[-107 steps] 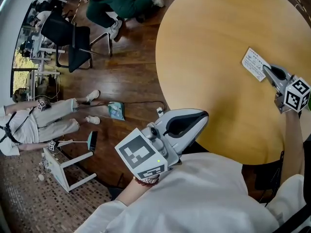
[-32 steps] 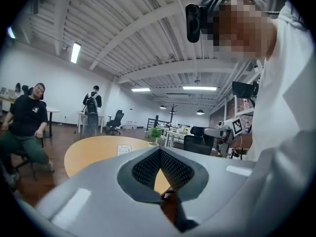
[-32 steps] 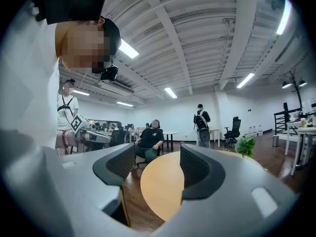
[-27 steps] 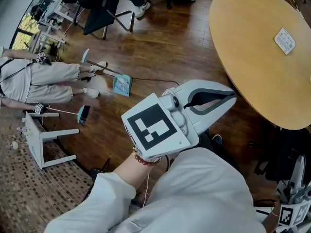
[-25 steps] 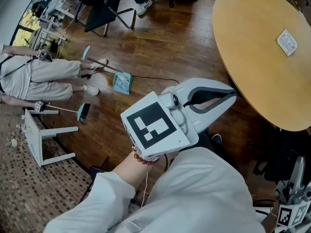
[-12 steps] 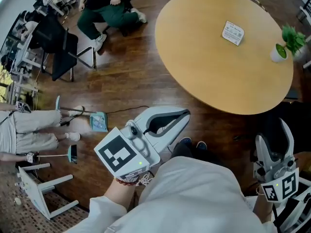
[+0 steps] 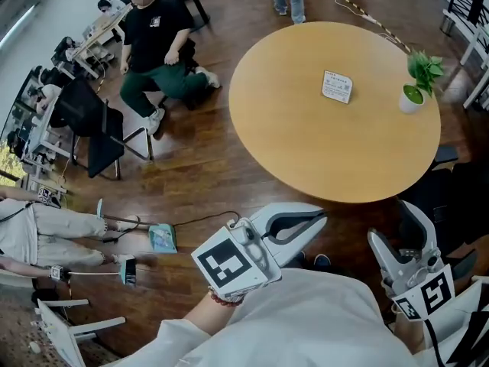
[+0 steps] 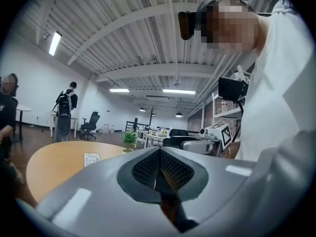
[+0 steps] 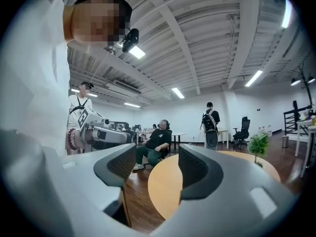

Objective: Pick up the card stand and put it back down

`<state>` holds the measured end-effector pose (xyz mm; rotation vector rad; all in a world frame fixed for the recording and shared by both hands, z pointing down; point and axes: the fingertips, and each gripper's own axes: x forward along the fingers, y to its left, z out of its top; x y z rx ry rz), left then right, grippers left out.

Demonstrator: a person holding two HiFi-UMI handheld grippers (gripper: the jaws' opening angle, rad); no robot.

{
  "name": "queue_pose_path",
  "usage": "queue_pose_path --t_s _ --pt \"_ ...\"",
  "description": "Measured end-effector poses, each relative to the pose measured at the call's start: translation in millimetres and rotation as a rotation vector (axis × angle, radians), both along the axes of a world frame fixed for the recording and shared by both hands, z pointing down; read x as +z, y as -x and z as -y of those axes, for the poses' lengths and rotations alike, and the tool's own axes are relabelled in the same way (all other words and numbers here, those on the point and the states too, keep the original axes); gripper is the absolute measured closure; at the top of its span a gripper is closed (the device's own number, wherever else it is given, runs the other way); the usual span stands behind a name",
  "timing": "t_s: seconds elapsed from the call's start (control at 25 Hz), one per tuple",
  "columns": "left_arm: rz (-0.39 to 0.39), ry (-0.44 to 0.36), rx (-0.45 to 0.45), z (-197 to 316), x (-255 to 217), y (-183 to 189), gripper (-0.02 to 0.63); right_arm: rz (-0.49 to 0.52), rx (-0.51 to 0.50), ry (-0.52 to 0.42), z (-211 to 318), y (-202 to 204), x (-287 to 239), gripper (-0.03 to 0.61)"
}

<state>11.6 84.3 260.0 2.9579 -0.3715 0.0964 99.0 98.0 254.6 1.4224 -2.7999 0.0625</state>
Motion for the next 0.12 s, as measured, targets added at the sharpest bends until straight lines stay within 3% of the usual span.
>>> queue_pose_path --t_s 0.12 --pt "0.001 -0.001 0.017 17 23 -9 0.632 0.011 -0.005 -0.008 19 -3 21 0.324"
